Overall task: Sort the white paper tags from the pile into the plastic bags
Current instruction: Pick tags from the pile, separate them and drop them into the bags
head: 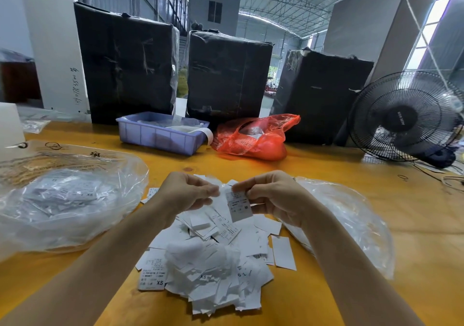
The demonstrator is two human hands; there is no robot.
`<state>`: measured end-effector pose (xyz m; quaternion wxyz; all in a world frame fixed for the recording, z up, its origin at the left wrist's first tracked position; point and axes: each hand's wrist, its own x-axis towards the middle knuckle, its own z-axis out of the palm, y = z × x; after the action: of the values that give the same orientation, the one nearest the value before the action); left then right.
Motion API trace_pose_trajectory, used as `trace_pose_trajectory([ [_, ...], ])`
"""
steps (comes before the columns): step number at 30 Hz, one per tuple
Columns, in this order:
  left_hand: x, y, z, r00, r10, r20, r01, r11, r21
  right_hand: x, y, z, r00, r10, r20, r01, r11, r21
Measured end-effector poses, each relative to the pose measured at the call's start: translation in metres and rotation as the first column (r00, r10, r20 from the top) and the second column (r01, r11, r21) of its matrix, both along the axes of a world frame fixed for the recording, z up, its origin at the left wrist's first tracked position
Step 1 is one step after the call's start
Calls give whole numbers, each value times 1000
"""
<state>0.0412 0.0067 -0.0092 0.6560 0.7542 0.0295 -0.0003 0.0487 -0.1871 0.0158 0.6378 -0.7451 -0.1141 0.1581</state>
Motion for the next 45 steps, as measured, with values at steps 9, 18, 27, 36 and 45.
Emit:
trace_pose_trajectory([
  [9, -3, -3, 5, 1000, -24, -18, 22, 995, -96, -1, 0, 2, 999, 51, -1, -51, 996, 71],
  [18, -9, -6, 9, 989, -145, -39, 138, 981, -136, 2, 2, 2, 917, -246, 315, 262, 965, -11],
  [27, -16, -8, 13, 947, -318, -54, 321, 944, 75, -1, 10, -4, 974, 68, 214, -26, 981, -192],
  [36, -6, -3, 10, 998, -8, -60, -6, 972, -236, 2, 6, -5, 977, -134, 168, 166, 967, -193],
  [45, -8, -15, 11, 999, 36, 1, -29, 825, -564, -4, 24, -12, 988, 105, 114, -64, 946, -317],
])
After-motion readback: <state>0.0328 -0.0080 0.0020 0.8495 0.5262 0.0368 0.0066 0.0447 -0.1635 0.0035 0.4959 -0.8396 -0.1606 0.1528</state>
